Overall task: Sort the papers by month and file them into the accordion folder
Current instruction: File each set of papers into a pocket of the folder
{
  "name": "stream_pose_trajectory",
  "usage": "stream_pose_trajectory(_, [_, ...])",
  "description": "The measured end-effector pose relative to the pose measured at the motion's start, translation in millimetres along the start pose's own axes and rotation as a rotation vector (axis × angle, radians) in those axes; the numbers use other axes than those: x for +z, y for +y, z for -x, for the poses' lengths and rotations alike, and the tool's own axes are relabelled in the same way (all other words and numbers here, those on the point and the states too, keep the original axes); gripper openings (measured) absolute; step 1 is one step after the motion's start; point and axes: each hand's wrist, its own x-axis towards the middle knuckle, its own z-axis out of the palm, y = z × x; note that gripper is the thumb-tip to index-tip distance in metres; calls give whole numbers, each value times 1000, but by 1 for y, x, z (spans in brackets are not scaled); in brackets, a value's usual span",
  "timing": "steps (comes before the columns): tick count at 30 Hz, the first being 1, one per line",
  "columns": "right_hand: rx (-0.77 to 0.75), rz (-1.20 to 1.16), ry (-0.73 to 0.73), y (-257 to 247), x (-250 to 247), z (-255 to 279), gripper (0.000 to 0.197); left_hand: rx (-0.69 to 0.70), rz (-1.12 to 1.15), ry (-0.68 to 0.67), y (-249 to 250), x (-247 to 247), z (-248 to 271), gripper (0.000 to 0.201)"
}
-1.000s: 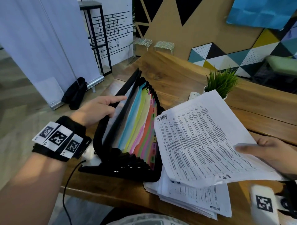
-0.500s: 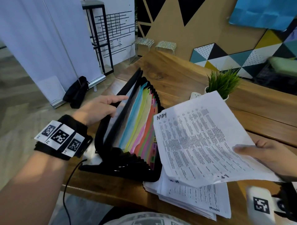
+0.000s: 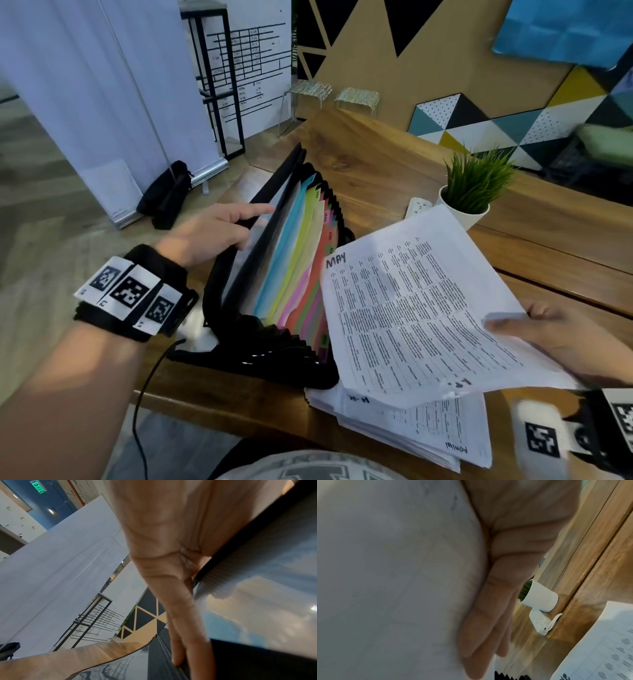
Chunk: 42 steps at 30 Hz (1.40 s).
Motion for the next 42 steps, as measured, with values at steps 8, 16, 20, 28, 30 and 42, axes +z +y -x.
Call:
stream_pose_trajectory(8, [-25, 68, 149, -22, 21, -34, 30, -15, -23, -73, -1, 7, 0, 68])
stream_pose_trajectory(16, [-181, 305, 464, -23, 67, -66, 20, 8, -43, -87, 1, 7, 7, 69])
stream_pose_trajectory(20, [-297, 298, 498, -20, 95, -64, 27, 10, -29, -67, 3, 10, 8, 68])
stream_pose_trajectory(28, [-215, 200, 356, -3, 160, -91, 16, -11, 91, -40, 11, 20, 10, 64])
stream_pose_trajectory(30, [-217, 167, 349, 0, 161, -95, 18, -9, 87, -51, 14, 21, 10, 64])
stream_pose_trajectory(42, [-258, 287, 145, -9, 154, -106, 25, -16, 57, 52, 20, 15, 13, 68])
